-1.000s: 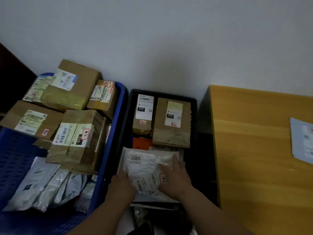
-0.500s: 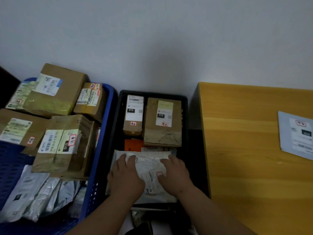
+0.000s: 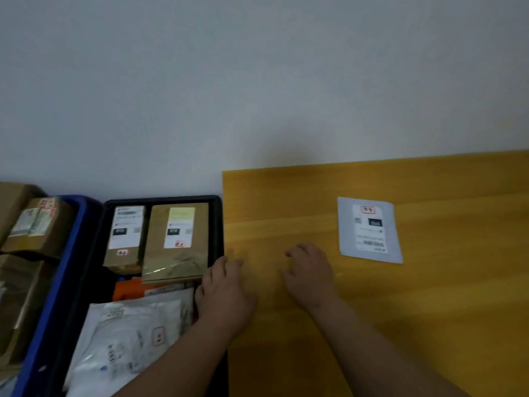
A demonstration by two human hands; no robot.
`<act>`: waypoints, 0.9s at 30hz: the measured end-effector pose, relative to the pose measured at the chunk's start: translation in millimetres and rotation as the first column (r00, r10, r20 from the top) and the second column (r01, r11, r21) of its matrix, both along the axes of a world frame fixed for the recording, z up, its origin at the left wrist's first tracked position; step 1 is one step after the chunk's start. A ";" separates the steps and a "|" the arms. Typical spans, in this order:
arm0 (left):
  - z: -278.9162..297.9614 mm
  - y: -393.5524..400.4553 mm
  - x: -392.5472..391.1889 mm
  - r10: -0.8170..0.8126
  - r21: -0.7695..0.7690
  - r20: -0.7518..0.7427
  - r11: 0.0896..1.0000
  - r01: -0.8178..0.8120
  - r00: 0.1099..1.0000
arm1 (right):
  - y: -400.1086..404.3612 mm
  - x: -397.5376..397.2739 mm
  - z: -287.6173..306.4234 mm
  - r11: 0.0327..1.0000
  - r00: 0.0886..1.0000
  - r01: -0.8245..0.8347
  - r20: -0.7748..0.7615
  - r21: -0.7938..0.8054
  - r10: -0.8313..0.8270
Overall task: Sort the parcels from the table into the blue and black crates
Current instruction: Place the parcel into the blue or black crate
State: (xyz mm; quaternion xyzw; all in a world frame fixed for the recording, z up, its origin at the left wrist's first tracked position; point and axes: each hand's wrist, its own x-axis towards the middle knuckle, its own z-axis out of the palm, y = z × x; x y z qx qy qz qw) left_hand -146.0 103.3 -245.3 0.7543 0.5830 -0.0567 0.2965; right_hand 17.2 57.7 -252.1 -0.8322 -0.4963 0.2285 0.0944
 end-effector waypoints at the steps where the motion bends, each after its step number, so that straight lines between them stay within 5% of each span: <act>1: 2.2 -3.8 20.6 -0.018 -0.010 0.009 1.000 0.018 1.000 | -8.3 23.6 1.7 0.999 0.999 0.035 0.010 -0.040 -0.034; 6: 1.8 -21.8 101.2 -0.078 -0.071 0.043 0.994 0.081 0.996 | -41.1 111.8 1.0 0.960 0.990 0.138 0.044 -0.245 -0.131; 12: -10.6 -31.6 138.8 -0.088 -0.134 0.002 0.987 0.087 0.996 | -58.3 154.9 -22.7 0.908 0.996 0.065 -0.024 -0.413 -0.082; 22: -23.7 -32.2 133.4 0.084 -0.238 0.103 0.970 -0.057 0.991 | -64.5 122.8 -20.3 0.974 0.999 -0.045 -0.012 -0.221 0.044; 27: -20.1 -39.4 117.0 0.244 -0.325 0.191 0.930 -0.173 0.951 | -62.4 106.3 -26.0 0.977 0.987 0.159 0.019 -0.143 -0.158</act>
